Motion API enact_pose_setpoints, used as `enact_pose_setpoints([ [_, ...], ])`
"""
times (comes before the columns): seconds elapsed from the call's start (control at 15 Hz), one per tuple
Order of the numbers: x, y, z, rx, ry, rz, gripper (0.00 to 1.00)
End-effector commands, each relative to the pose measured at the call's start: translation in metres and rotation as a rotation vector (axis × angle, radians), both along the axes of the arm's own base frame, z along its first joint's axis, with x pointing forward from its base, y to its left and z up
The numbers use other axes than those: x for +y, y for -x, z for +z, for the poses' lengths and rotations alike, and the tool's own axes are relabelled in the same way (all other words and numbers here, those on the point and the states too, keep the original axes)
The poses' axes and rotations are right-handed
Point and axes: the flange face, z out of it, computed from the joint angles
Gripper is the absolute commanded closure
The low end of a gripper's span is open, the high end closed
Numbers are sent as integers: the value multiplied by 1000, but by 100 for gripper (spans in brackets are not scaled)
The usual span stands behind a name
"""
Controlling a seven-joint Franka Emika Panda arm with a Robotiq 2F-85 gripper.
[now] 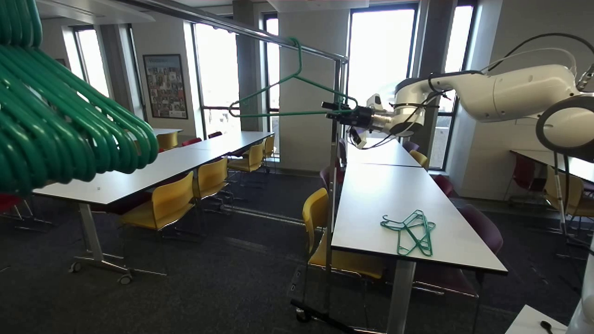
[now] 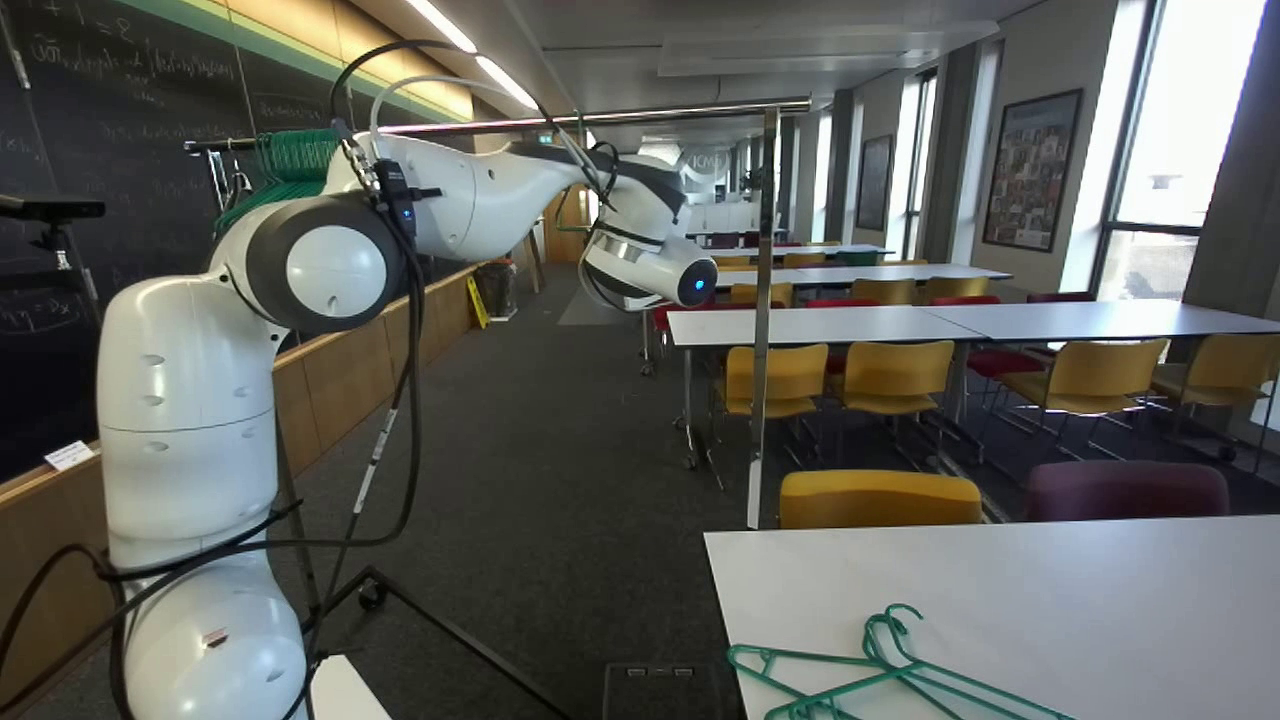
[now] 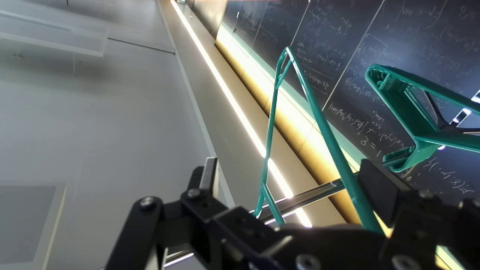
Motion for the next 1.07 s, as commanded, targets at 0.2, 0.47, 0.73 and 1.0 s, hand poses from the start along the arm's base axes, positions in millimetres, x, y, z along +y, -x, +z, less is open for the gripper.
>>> enact_pose_setpoints([
  [0.2, 3, 17, 18, -28, -42, 47, 0],
  [0.47, 10, 38, 36, -66, -48, 100, 0],
  [0.73, 4, 55, 51, -82, -40, 94, 0],
  [1.0, -1, 64, 51, -74, -47, 84, 0],
])
